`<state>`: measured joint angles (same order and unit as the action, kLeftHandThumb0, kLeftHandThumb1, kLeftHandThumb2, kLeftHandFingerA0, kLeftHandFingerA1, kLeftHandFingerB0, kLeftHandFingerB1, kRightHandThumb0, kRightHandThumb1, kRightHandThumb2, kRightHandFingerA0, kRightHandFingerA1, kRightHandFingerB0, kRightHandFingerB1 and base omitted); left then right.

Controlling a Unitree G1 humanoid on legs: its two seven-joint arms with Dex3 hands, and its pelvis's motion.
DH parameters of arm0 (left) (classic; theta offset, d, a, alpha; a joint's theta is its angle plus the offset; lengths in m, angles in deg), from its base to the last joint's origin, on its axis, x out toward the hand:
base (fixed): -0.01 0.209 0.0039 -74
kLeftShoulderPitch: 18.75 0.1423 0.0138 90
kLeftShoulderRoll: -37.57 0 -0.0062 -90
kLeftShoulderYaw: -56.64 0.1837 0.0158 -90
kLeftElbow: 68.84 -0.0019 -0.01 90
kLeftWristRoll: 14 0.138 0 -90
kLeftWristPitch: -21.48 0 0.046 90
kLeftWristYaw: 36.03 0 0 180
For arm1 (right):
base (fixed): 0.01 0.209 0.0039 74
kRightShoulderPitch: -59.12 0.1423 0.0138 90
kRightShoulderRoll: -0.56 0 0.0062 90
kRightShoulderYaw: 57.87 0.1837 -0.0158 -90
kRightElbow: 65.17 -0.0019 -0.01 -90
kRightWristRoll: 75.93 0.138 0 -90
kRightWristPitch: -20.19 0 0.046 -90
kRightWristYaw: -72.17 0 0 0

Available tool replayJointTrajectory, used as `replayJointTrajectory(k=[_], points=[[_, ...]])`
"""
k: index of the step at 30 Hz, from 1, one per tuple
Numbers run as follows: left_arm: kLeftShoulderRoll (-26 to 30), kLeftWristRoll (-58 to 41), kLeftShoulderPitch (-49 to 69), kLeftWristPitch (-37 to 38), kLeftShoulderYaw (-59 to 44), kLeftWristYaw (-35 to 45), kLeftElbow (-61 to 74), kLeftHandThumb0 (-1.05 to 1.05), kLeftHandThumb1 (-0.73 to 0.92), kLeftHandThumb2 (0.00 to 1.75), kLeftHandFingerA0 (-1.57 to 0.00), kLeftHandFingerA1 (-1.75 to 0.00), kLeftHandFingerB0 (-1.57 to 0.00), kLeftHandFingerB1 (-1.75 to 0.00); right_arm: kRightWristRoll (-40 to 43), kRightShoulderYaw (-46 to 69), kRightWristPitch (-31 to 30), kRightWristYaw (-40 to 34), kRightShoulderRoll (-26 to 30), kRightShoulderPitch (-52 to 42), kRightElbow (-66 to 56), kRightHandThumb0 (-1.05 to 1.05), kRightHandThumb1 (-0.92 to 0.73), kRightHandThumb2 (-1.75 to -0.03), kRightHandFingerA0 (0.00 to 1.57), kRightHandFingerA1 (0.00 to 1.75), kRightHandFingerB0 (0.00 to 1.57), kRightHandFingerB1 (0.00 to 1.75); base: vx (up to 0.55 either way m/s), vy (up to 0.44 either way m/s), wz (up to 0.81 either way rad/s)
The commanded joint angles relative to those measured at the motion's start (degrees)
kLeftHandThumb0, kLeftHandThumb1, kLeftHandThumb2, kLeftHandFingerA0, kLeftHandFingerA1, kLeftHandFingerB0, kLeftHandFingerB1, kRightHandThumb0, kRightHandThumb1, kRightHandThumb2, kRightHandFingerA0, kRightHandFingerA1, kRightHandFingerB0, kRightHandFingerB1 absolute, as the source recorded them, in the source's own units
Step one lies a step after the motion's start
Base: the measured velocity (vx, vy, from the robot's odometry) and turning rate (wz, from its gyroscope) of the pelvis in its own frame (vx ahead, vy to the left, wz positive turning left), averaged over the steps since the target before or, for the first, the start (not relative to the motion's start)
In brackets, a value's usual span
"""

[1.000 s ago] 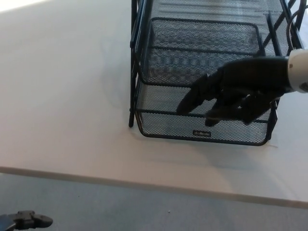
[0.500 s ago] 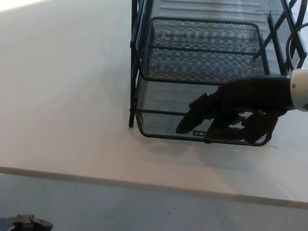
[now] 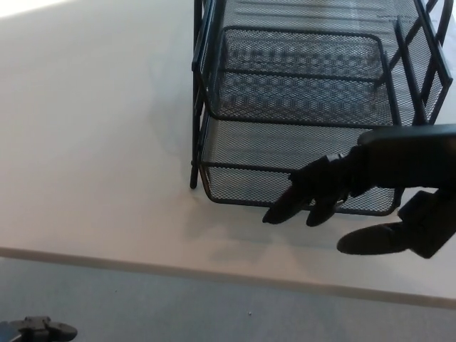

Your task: A balck drawer is kept on the middle of the table and the robot uses its right hand to push it back away from the robot

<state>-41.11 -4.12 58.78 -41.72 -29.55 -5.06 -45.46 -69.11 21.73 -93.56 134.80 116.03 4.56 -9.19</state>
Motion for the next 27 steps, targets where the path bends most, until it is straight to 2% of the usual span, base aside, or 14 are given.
replayJointTrajectory(k=[1,4,5,6,7,14,17,18,21,22,26,27], points=[[1.2,-0.2,0.4,1.0,-0.2,-0.4,-0.3,-0.69,0.66,1.04,-0.37,-0.51,-0.22,-0.44,13.7,8.5,-6.3,4.8,5.0,-6.7,-9.3,-0.64,-0.84,-0.67,0.43,0.41,0.29,0.35,0.0,0.0,0.0],[1.2,0.0,0.4,0.9,-0.1,-0.6,-0.3,-0.72,0.67,1.04,-0.37,-0.51,-0.22,-0.43,12.3,9.3,-4.0,4.7,5.6,-14.1,-9.0,-0.64,-0.85,-0.67,0.41,0.4,0.28,0.33,0.0,0.0,0.0],[1.2,0.0,0.1,0.8,-0.1,-0.6,-0.4,-0.76,0.77,0.67,-0.43,-0.36,-0.37,-0.34,11.6,9.3,-2.4,4.8,5.7,-16.0,-8.3,-0.65,-0.86,-0.68,0.41,0.39,0.28,0.33,0.0,0.0,0.0],[1.2,0.0,0.0,0.8,-0.1,-0.6,-0.4,-0.76,0.77,0.67,-0.43,-0.36,-0.37,-0.34,11.5,9.4,-1.8,4.9,5.8,-16.7,-8.1,-0.65,-0.86,-0.68,0.41,0.39,0.28,0.33,0.0,0.0,0.0],[1.2,0.0,0.0,0.9,-0.1,-0.6,-0.5,-0.71,0.67,1.04,-0.36,-0.51,-0.22,-0.43,11.1,9.5,-1.1,4.5,5.7,-18.4,-7.8,-0.65,-0.91,-0.67,0.44,0.39,0.31,0.33,0.0,0.0,0.0],[1.4,0.3,0.1,1.1,0.1,-0.8,-0.3,-0.71,0.67,1.04,-0.36,-0.51,-0.23,-0.43,3.5,7.3,9.3,-0.8,3.0,-37.7,-0.7,-0.69,-0.89,-0.7,0.41,0.39,0.27,0.33,0.0,0.0,0.0],[1.3,0.1,0.1,1.2,0.0,-0.6,-0.3,-0.7,0.67,1.04,-0.36,-0.51,-0.23,-0.43,1.1,6.1,12.9,-3.0,1.8,-41.8,3.3,-0.69,-0.89,-0.7,0.41,0.39,0.27,0.32,0.0,0.0,0.0],[1.2,-0.1,0.1,1.1,-0.2,-0.6,-0.3,-0.75,0.76,0.68,-0.43,-0.37,-0.37,-0.34,0.8,5.7,13.6,-4.0,0.9,-43.3,5.2,-0.68,-0.89,-0.69,0.43,0.39,0.28,0.33,0.0,0.0,0.0],[1.2,-0.1,0.1,1.1,-0.2,-0.4,-0.4,-0.72,0.81,0.65,-0.44,-0.35,-0.4,-0.34,-0.7,4.7,15.5,-6.1,-0.3,-46.3,9.1,-0.71,-0.88,-0.7,0.42,0.39,0.28,0.33,0.0,0.0,0.0],[1.2,0.0,0.2,1.2,-0.1,-0.5,-0.4,-0.76,0.76,0.68,-0.44,-0.37,-0.37,-0.35,-1.4,4.2,16.2,-7.6,-1.4,-48.4,11.6,-0.71,-0.87,-0.7,0.4,0.39,0.27,0.33,0.0,0.0,0.0],[1.3,0.5,0.0,1.2,0.3,-0.8,-0.7,-0.77,0.75,0.68,-0.43,-0.37,-0.37,-0.35,-3.2,3.4,20.3,-11.3,-4.4,-53.2,19.1,-0.73,-0.92,-0.68,0.43,0.38,0.31,0.33,0.0,0.0,0.0],[1.3,0.3,0.0,1.2,0.2,-0.7,-0.6,-0.72,0.67,1.04,-0.37,-0.51,-0.22,-0.43,-4.0,3.3,20.7,-12.6,-5.0,-54.0,20.7,-0.71,-0.92,-0.68,0.44,0.37,0.32,0.33,0.0,0.0,0.0]])
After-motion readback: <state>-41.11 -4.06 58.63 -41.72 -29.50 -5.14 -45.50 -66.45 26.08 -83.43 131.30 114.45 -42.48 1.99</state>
